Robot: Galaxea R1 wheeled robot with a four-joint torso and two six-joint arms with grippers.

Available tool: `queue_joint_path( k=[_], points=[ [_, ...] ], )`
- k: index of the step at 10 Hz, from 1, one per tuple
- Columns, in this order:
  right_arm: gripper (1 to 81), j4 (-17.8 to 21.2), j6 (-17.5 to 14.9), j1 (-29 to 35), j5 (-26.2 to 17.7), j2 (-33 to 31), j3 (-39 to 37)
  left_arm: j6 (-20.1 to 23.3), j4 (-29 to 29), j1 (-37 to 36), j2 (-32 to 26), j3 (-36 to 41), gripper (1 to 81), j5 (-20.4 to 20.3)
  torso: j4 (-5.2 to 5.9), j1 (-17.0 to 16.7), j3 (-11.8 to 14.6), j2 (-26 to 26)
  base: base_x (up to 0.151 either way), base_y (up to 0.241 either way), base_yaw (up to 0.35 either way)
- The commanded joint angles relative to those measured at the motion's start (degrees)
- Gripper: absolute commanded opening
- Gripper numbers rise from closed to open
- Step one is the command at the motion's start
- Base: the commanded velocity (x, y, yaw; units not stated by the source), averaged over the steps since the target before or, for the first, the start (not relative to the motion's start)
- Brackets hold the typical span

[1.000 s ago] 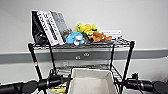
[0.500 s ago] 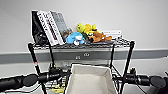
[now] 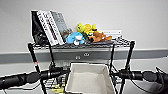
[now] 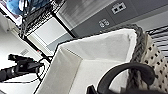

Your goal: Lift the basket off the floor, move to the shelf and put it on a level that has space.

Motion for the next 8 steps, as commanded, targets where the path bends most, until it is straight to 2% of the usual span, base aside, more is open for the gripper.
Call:
queue_joint_path(
  k=[1, 8],
  points=[
    [1.0, 0.82, 0.83, 11.52, -0.39, 2.74, -4.21, -0.41, 0.37, -10.88, 1.93, -3.01, 1.0, -0.82, 0.00, 0.00, 0.00, 0.00, 0.000, 0.000, 0.000],
    [1.0, 0.65, 1.53, 11.96, -0.57, 9.94, -15.72, -0.59, 0.37, -12.46, 9.39, -13.55, 1.0, 0.32, 0.00, 0.02, 0.00, 0.00, 0.000, 0.000, 0.000]
  ],
)
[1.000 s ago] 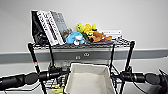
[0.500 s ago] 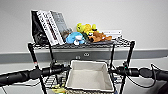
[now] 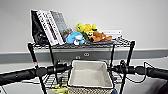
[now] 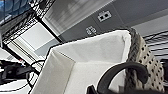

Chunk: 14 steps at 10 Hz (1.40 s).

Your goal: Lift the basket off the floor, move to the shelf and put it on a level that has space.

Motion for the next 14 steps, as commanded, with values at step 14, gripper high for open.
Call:
queue_joint_path(
  k=[14],
  points=[
    [1.0, 1.14, 0.85, 15.71, -0.31, 9.59, -17.28, 0.38, -0.77, -15.89, 9.61, -16.18, 1.0, 0.79, 0.00, 0.05, -0.04, 0.04, 0.000, 0.000, 0.000]
  ],
)
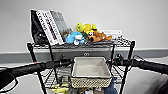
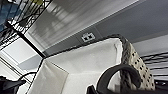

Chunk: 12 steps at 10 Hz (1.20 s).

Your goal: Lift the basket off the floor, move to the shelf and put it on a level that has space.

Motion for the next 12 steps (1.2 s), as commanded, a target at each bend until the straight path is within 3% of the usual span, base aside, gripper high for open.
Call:
queue_joint_path(
  k=[1, 9, 12],
  points=[
    [1.0, 0.32, 0.43, 11.41, 0.51, 1.43, -1.26, 0.54, -0.70, -12.42, -0.51, -0.51, 1.0, -0.38, 0.00, 0.00, 0.00, 0.00, 0.000, 0.000, 0.000],
    [1.0, -1.17, -0.45, 8.60, 0.69, 9.16, -12.33, 0.71, 0.10, -10.22, 4.23, -11.58, 1.0, -0.47, 0.02, 0.04, 0.00, 0.02, 0.000, 0.000, 0.000],
    [1.0, -1.26, -0.45, 7.54, 0.95, 9.87, -13.39, 0.89, 0.18, -9.78, 4.67, -12.47, 1.0, -0.38, 0.02, 0.04, 0.00, 0.02, 0.000, 0.000, 0.000]
  ],
)
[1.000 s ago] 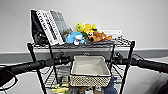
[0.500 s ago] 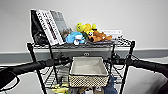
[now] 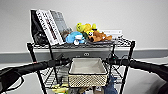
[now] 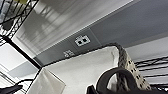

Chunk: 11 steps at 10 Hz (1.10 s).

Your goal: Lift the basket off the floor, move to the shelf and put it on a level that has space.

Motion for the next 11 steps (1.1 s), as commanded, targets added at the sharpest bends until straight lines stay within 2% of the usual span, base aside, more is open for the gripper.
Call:
queue_joint_path(
  k=[1, 3, 4, 5, 8, 11],
  points=[
    [1.0, -0.89, -0.75, 9.12, -0.95, -0.15, -0.21, 0.97, 0.55, -10.61, -0.31, 0.26, 1.0, -1.60, 0.00, 0.00, 0.00, 0.00, 0.000, 0.000, 0.000],
    [1.0, -0.97, -0.67, 8.87, -0.95, -0.23, 0.14, 1.15, 0.55, -10.61, -0.66, 0.62, 1.0, -1.60, 0.00, 0.02, 0.00, 0.00, 0.000, 0.000, 0.000],
    [1.0, -0.89, -0.58, 8.77, -0.60, -0.32, 0.14, 1.06, 0.46, -10.61, -0.75, 0.71, 81.1, -1.60, 0.00, 0.02, 0.00, 0.00, 0.000, 0.000, 0.000],
    [81.1, -0.89, -0.50, 8.95, -0.68, -0.50, 0.31, 1.06, 0.46, -10.61, -0.92, 0.80, 81.1, -1.60, 0.00, 0.02, 0.00, 0.00, 0.000, 0.000, 0.000],
    [81.1, -0.80, -0.15, 9.21, -0.68, -2.42, 2.41, 1.15, 0.63, -10.61, -1.63, 1.41, 81.1, -1.60, 0.00, 0.02, 0.00, 0.00, 0.000, 0.000, 0.000],
    [81.1, -0.89, 0.21, 9.48, -0.33, -7.35, 8.56, 1.15, 1.51, -10.61, -5.14, 5.53, 81.1, -1.60, 0.00, 0.02, 0.00, 0.00, 0.000, 0.000, 0.000]
  ],
)
